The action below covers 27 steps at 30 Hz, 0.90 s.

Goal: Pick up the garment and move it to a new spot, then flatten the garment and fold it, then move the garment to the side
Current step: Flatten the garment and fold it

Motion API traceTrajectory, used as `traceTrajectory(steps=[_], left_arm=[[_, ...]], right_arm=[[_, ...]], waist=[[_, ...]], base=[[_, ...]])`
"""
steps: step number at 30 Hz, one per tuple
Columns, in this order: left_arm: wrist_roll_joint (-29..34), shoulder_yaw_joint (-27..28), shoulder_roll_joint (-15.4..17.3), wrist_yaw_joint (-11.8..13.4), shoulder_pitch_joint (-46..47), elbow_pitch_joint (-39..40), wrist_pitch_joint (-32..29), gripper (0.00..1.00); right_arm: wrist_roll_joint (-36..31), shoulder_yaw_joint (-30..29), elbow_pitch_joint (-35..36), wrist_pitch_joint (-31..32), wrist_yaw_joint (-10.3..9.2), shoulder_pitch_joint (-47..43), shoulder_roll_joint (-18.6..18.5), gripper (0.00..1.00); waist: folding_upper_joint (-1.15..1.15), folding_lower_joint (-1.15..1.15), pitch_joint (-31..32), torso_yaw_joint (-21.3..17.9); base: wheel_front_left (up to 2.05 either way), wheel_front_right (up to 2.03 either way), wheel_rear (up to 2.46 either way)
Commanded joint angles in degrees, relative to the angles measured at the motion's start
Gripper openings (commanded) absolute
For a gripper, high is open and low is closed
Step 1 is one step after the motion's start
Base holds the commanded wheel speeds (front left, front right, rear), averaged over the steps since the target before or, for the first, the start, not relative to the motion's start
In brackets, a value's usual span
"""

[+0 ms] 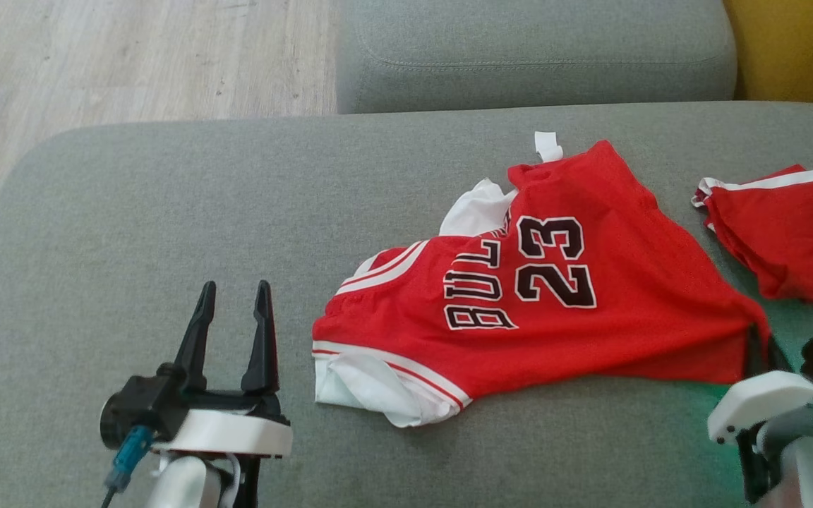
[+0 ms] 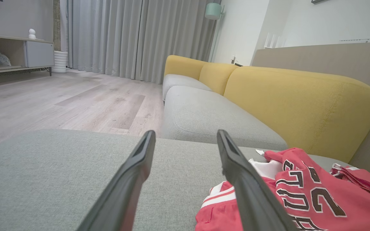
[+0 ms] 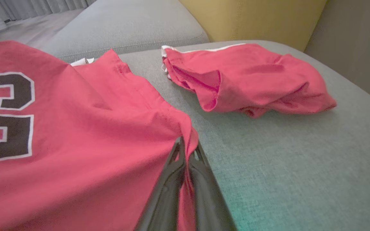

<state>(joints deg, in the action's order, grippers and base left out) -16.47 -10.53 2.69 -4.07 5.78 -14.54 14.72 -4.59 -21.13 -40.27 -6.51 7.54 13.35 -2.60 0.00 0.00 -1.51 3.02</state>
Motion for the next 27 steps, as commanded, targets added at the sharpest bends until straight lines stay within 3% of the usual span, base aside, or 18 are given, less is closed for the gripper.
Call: traceTrajectory(steps=[1, 7, 12, 15, 22, 27], left_arm=[[0.15, 1.69, 0.19, 0.05, 2.92, 1.94, 0.28, 1.0], [0.14, 1.48, 0.19, -0.08, 2.8, 1.63, 0.28, 1.0], [0.41, 1.35, 0.19, -0.27, 2.85, 1.41, 0.28, 1.0], [0.45, 1.06, 0.19, -0.32, 3.02, 1.36, 0.28, 1.0], [1.33, -0.2, 0.91, -1.03, 4.62, -1.95, -0.16, 1.0], [1.41, -4.82, 3.86, -2.79, 11.68, -7.77, -8.9, 1.0]], right_arm=[[0.83, 1.89, 2.29, -0.93, -0.05, 1.17, -0.31, 1.0], [9.57, 11.55, 6.42, -5.81, -0.05, 0.12, -0.29, 1.0], [18.03, 27.49, 13.89, -7.43, -0.05, -3.17, -0.29, 1.0], [19.47, 34.09, 17.05, -6.97, -0.05, -4.59, -0.29, 1.0], [19.27, 35.59, 20.08, -4.96, -0.05, -5.06, -0.28, 1.0], [18.86, 34.77, 20.89, -4.35, -0.05, -5.0, -0.28, 1.0]], waist=[[0.0, 0.0, -0.03, 0.06], [0.0, 0.0, 0.26, 0.26], [0.0, 0.0, 0.35, 0.91], [0.0, 0.0, 0.23, 1.69], [0.0, 0.0, -0.69, 2.27], [0.0, 0.0, -2.45, 0.17]], base=[[0.0, 0.0, 0.0], [0.0, 0.0, 0.0], [0.0, 0.0, 0.0], [0.0, 0.0, 0.0], [0.0, 0.0, 0.0], [0.0, 0.0, 0.0]])
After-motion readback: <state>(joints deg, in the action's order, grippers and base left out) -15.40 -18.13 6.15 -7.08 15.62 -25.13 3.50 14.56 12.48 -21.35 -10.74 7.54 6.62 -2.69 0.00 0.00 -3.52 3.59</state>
